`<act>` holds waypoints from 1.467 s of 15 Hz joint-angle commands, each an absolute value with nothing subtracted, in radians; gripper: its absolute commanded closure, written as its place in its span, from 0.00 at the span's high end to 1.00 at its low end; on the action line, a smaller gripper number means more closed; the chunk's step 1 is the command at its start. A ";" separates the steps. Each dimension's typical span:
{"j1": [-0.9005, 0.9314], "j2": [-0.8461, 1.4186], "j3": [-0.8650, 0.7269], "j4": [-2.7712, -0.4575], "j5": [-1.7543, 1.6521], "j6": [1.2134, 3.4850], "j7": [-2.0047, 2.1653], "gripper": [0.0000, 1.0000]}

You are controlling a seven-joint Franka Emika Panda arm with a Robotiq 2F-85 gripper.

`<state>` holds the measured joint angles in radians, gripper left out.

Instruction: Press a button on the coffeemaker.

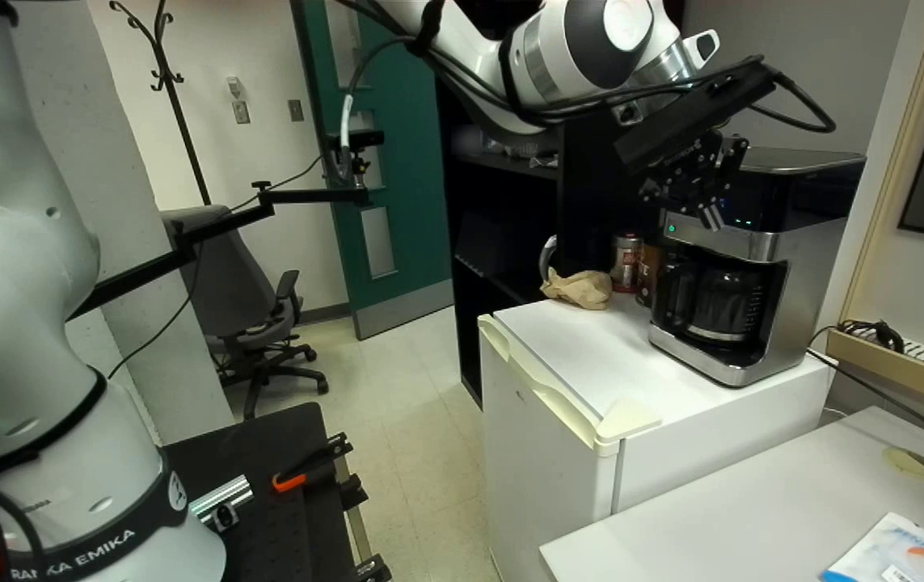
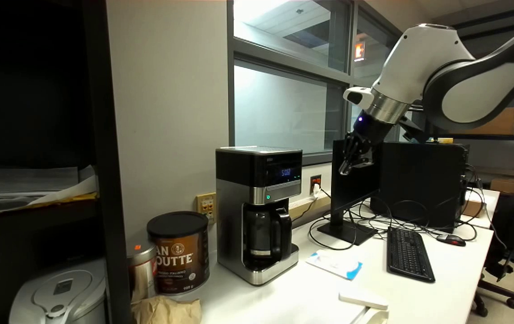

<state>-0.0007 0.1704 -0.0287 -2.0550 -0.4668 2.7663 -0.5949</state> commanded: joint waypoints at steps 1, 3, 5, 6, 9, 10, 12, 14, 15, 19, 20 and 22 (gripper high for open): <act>-0.011 0.257 -0.027 -1.974 -0.492 2.827 -0.604 0.00; -0.013 0.288 -0.027 -1.950 -0.491 2.852 -0.602 0.00; -0.014 0.316 -0.027 -1.926 -0.489 2.874 -0.600 0.00; -0.014 0.332 -0.027 -1.913 -0.488 2.884 -0.599 0.00; -0.013 0.369 -0.027 -1.878 -0.486 2.899 -0.598 0.00; -0.012 0.381 -0.027 -1.867 -0.487 2.900 -0.596 0.00; -0.011 0.403 -0.027 -1.845 -0.486 2.904 -0.596 0.00; -0.010 0.421 -0.026 -1.826 -0.485 2.906 -0.595 0.00; -0.009 0.428 -0.024 -1.819 -0.483 2.906 -0.596 0.00; -0.007 0.454 -0.017 -1.790 -0.480 2.908 -0.595 0.00; -0.005 0.459 -0.013 -1.782 -0.478 2.906 -0.596 0.00; -0.002 0.470 -0.009 -1.768 -0.478 2.905 -0.595 0.00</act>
<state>-0.0050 0.4347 -0.0158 -1.8144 -0.4710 2.8846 -0.5948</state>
